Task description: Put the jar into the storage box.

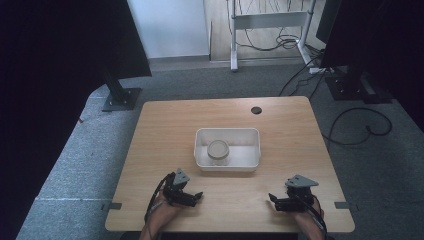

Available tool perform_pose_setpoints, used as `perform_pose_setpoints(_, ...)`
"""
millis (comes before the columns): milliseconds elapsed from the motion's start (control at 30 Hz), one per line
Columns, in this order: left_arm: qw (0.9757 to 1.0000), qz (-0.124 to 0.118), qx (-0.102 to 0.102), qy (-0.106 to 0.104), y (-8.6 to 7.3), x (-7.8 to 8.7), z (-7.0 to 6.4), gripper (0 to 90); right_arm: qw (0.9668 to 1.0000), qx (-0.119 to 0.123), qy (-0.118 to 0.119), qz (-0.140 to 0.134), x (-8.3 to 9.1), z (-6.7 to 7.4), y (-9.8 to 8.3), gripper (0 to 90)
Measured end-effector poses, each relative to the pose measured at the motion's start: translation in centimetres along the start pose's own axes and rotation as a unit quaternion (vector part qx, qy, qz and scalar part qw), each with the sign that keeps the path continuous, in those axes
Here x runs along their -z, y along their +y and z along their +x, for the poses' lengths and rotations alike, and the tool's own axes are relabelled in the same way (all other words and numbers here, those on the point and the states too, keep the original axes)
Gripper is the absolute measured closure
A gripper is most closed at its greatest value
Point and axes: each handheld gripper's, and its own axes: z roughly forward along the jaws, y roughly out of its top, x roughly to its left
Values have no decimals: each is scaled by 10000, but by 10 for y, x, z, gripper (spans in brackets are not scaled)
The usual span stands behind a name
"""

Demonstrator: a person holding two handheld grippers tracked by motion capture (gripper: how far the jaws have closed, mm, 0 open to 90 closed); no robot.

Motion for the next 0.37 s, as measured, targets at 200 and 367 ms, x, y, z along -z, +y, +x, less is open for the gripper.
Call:
perform_pose_setpoints(200, 10000, 1, -3, 0, 0, 0, 0, 20, 9999, -12, -10, 132, -1, 0, -7, 62)
perform_pose_setpoints(367, 10000, 2, -2, -1, 0, 0, 0, 20, 9998, -10, -11, 196, -1, 0, -9, 60)
